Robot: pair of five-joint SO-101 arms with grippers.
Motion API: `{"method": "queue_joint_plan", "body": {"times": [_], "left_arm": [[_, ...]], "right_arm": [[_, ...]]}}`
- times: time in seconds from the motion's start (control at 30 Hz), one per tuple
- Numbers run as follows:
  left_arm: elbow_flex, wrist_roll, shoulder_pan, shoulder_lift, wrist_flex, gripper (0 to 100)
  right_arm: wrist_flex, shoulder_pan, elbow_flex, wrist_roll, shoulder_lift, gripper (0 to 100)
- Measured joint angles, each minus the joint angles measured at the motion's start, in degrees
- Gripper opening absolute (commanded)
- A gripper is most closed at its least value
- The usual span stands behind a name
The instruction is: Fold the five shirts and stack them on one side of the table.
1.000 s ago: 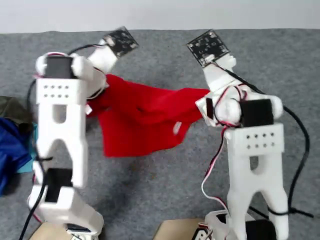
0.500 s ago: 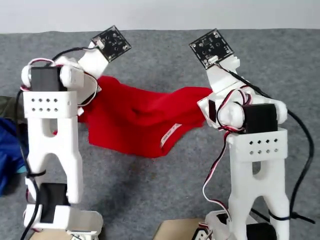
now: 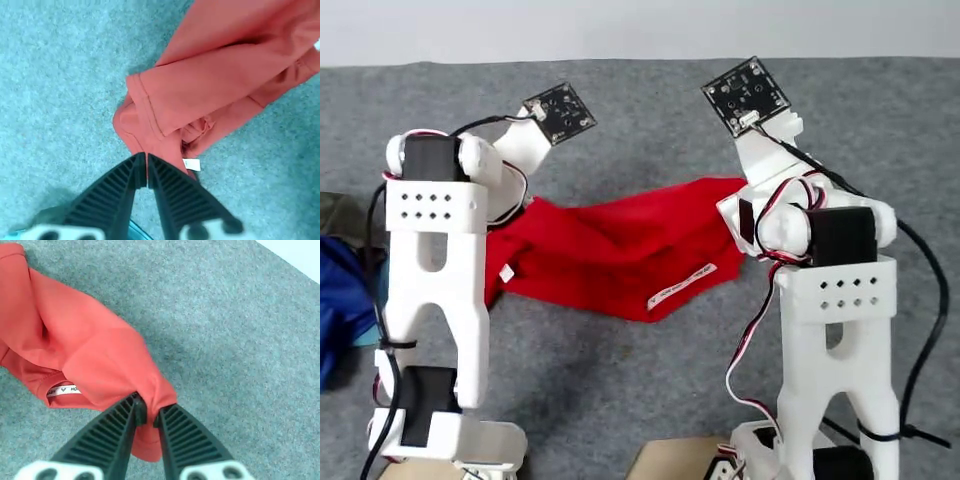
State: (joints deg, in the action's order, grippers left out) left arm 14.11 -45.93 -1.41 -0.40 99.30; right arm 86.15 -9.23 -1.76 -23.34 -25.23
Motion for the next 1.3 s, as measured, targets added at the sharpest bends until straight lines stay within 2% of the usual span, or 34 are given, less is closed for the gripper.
{"method": "queue_joint_plan", "body": {"times": [0.2, 0.5, 0.63, 0.83, 1.13, 1.3], "left_arm": [[-0.2, 0.0, 0.0, 9.4, -1.3, 16], [10.0, 1.1, -0.8, 27.7, -4.7, 18], [17.6, 1.1, -0.8, 35.1, -4.7, 16], [28.2, -1.1, -0.8, 45.0, -0.9, 0], [39.1, -1.7, -2.1, 46.7, -0.4, 0], [39.6, -1.7, -2.1, 40.6, -0.2, 0]], "right_arm": [[0.0, 0.0, 0.0, 0.0, 0.0, 0.9], [0.0, 0.0, 3.3, 0.0, 0.0, 0.9], [-1.9, 0.0, 5.5, 0.0, 0.0, 0.9], [-3.7, 0.0, 6.2, 0.0, 0.0, 0.9], [-3.8, 0.0, 6.2, 0.0, 0.0, 0.9], [-5.2, 0.0, 6.2, 0.0, 0.0, 0.9]]}}
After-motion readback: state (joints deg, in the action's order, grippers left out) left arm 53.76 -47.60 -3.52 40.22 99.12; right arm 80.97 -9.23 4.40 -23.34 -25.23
